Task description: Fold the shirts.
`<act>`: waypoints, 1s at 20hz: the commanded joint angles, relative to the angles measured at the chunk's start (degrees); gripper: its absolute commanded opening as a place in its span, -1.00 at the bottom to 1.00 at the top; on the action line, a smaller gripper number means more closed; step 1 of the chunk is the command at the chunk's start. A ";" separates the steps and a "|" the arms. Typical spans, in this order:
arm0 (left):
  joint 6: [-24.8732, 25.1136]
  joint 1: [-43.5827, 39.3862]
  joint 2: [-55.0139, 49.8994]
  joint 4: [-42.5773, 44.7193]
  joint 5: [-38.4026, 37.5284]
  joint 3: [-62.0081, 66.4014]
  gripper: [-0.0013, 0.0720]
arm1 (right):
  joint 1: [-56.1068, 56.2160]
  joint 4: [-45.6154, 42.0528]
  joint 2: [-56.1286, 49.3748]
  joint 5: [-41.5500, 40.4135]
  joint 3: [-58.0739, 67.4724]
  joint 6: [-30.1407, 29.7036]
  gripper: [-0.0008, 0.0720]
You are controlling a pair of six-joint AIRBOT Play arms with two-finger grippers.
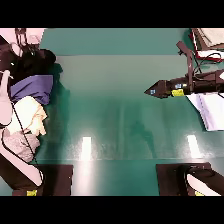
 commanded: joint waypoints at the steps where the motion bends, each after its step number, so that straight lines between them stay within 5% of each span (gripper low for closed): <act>1: 0.33 -1.18 4.79 -8.81 -7.15 6.99 -0.91 | 0.04 -0.09 0.00 -3.13 2.25 0.00 -0.90; 10: 11.19 -16.35 35.67 -26.49 -26.56 6.93 -0.91 | 0.04 -15.37 0.00 -5.42 24.68 0.00 -0.90; 15: 10.97 -24.24 37.94 -31.63 -32.37 1.95 -0.91 | 0.04 -16.57 0.00 -2.27 31.56 0.00 -0.90; 20: 11.76 -26.25 37.92 -26.03 -32.96 -17.29 -0.90 | 0.04 -16.59 -0.07 3.06 32.13 0.00 -0.90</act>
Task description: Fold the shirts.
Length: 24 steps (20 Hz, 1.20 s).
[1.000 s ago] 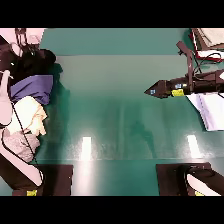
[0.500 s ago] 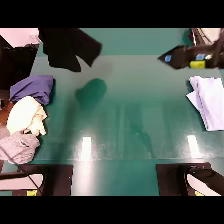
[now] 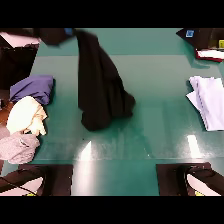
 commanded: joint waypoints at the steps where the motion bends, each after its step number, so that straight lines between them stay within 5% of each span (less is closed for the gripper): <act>1: -1.31 -0.87 0.35 7.54 -0.87 -11.37 -0.90 | 0.04 -0.52 -0.13 4.22 0.87 0.02 -0.90; 2: -3.87 -0.04 0.22 11.69 -1.07 -13.31 -0.73 | 0.04 -0.63 -0.17 5.01 0.87 0.02 -0.90; 3: -6.05 1.27 0.22 13.92 -1.51 -14.49 0.09 | 0.04 -0.63 -0.17 5.38 0.85 0.02 -0.90; 4: -8.31 3.43 0.22 14.78 -2.78 -14.78 0.63 | 0.04 -0.61 -0.17 5.42 0.85 0.02 -0.90; 10: -10.38 11.96 1.20 8.81 -11.28 -20.33 0.52 | 0.04 -0.61 -0.28 5.44 0.85 0.02 -0.90; 18: -8.15 11.93 1.90 -7.80 11.67 -53.05 0.52 | 0.04 -0.48 -1.09 5.33 -3.85 0.02 -0.90; 24: -3.15 9.14 1.73 -10.51 19.87 -57.44 0.52 | 0.07 -0.37 -1.07 3.63 -9.51 0.02 -0.90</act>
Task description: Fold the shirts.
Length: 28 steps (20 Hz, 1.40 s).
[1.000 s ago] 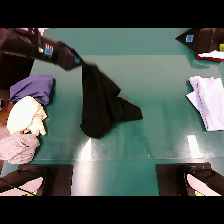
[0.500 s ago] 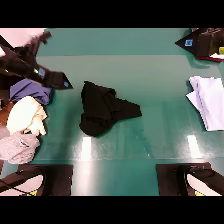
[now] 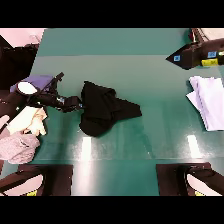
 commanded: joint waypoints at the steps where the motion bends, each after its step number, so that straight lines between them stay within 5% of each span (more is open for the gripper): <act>1: 2.10 -2.56 -0.81 -2.32 6.49 -2.32 0.52 | 0.07 0.11 -0.04 -1.09 -2.29 0.02 -0.90; 6: 2.12 -4.52 -3.87 -4.98 6.88 -2.10 0.48 | 0.07 0.15 0.11 -1.09 -2.19 0.02 -0.90; 8: 3.48 -4.52 -3.80 -4.92 5.44 -0.96 -0.92 | 0.07 0.13 0.09 -1.11 -2.16 0.02 -0.90; 11: 3.56 -4.46 -2.64 -0.33 -1.88 6.19 -0.91 | 0.04 -0.07 0.02 -0.81 -2.19 0.02 -0.90; 18: 2.64 -4.46 5.09 25.86 -14.64 31.01 -0.91 | 0.04 0.13 -10.32 9.29 -2.21 -0.02 -0.89; 19: 2.64 -4.46 5.66 28.09 -14.93 32.70 -0.91 | 0.07 0.15 -13.00 9.70 -2.23 -0.04 -0.66; 20: 2.67 -4.46 5.97 29.27 -15.26 33.83 -0.91 | 0.07 0.15 -15.52 9.62 -2.23 -0.04 -0.01; 21: 2.69 -4.46 6.10 29.66 -15.61 34.34 -0.91 | 0.07 0.15 -18.43 9.60 -2.23 -0.07 0.37; 28: 2.12 -4.46 6.14 30.38 -18.93 34.40 -0.91 | 0.07 0.76 -37.42 5.68 -2.19 -6.62 0.37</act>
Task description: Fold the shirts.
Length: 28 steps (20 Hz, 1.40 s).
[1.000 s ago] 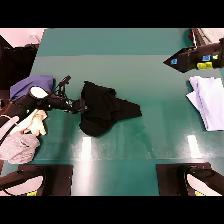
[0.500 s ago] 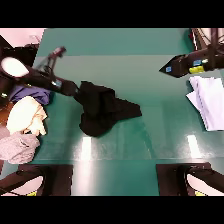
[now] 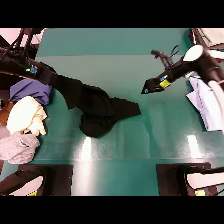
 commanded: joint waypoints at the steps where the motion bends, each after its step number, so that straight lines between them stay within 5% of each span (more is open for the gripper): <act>1: -1.25 0.00 0.17 1.40 -1.64 0.52 -0.91 | 0.13 1.55 -8.66 -1.84 0.02 -3.15 0.37; 11: -1.62 0.00 0.17 1.40 -1.64 0.52 -0.91 | 2.86 7.58 -15.47 -5.92 0.04 -4.68 0.24; 12: -1.64 0.00 0.17 1.40 -1.64 0.52 -0.91 | 3.76 7.61 -15.47 -6.16 0.07 -4.72 0.08; 13: -1.64 0.00 0.17 1.40 -1.64 0.52 -0.91 | 4.48 7.65 -15.43 -5.99 0.17 -5.75 -0.63; 14: -1.64 0.00 0.17 1.40 -1.62 0.55 -0.91 | 4.90 7.63 -15.02 -5.86 0.20 -7.26 -0.90; 18: -3.37 0.00 0.35 5.64 -1.25 4.74 -0.91 | 2.84 7.02 -7.23 -6.43 2.97 -7.85 -0.91; 28: -4.50 0.00 3.76 8.11 1.20 37.97 -0.91 | -14.95 7.08 20.98 -8.55 33.40 -3.04 -0.91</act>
